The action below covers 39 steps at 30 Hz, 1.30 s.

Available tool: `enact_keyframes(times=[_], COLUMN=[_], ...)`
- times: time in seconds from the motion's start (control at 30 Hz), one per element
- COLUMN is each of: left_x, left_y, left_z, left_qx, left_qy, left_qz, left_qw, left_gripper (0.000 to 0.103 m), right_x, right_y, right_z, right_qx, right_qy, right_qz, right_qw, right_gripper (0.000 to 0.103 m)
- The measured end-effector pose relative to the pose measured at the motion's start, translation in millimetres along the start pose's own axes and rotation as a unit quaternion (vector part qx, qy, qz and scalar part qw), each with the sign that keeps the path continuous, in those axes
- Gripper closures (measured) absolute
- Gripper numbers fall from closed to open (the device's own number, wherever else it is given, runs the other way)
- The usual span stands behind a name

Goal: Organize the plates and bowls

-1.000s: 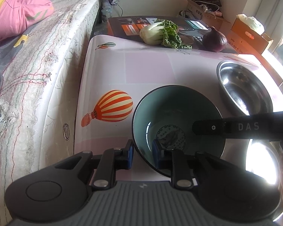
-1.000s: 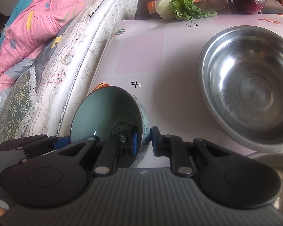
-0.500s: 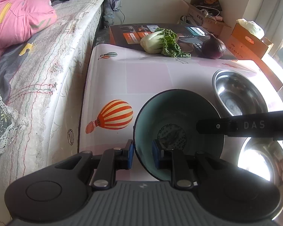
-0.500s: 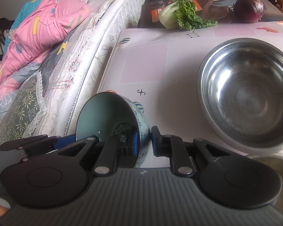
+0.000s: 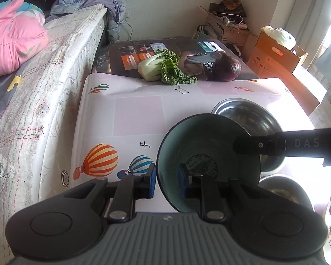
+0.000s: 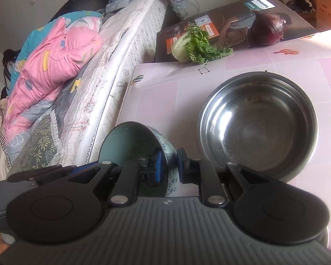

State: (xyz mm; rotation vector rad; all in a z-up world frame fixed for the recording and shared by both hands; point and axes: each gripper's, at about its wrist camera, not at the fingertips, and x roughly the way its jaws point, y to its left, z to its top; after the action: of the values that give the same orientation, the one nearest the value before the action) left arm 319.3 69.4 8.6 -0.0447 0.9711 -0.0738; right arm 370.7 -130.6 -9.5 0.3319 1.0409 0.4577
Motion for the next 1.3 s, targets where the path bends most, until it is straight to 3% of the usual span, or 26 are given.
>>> enact_keyframes(times=[0.43, 0.8, 1.07, 1.23, 1.3], left_x=[47.8, 93.2, 74.9, 40.6, 19.0], left_y=[-79.6, -94.3, -95.2, -88.5, -80.4], left_z=[45.1, 48.4, 45.8, 36.1, 25.5], left_qx=[0.037, 0.044, 0.058, 0.058, 0.052], left_qy=[0.003, 0.025, -0.017, -0.046, -0.06], left_qz=[-0.02, -0.017, -0.034, -0.031, -0.036], left_qw=[0.9991, 0.9986, 0.9976, 0.9968, 0.9962], left_gripper=[0.081, 0.081, 0.062, 0.039, 0.036], right_x=[-24.0, 8.6, -0.8, -23.7, -43.6], right_y=[-96.0, -146.3, -130.2, -122.0, -119.2], right_z=[33.1, 31.9, 42.2, 38.8, 31.7], right_qx=[0.063, 0.094, 0.051, 0.047, 0.054], right_qy=[-0.039, -0.034, -0.073, -0.095, -0.107], right_qz=[-0.029, -0.036, -0.052, -0.048, -0.031], right_qw=[0.997, 0.994, 0.995, 0.993, 0.992], right_gripper=[0.089, 0.089, 0.085, 0.078, 0.076])
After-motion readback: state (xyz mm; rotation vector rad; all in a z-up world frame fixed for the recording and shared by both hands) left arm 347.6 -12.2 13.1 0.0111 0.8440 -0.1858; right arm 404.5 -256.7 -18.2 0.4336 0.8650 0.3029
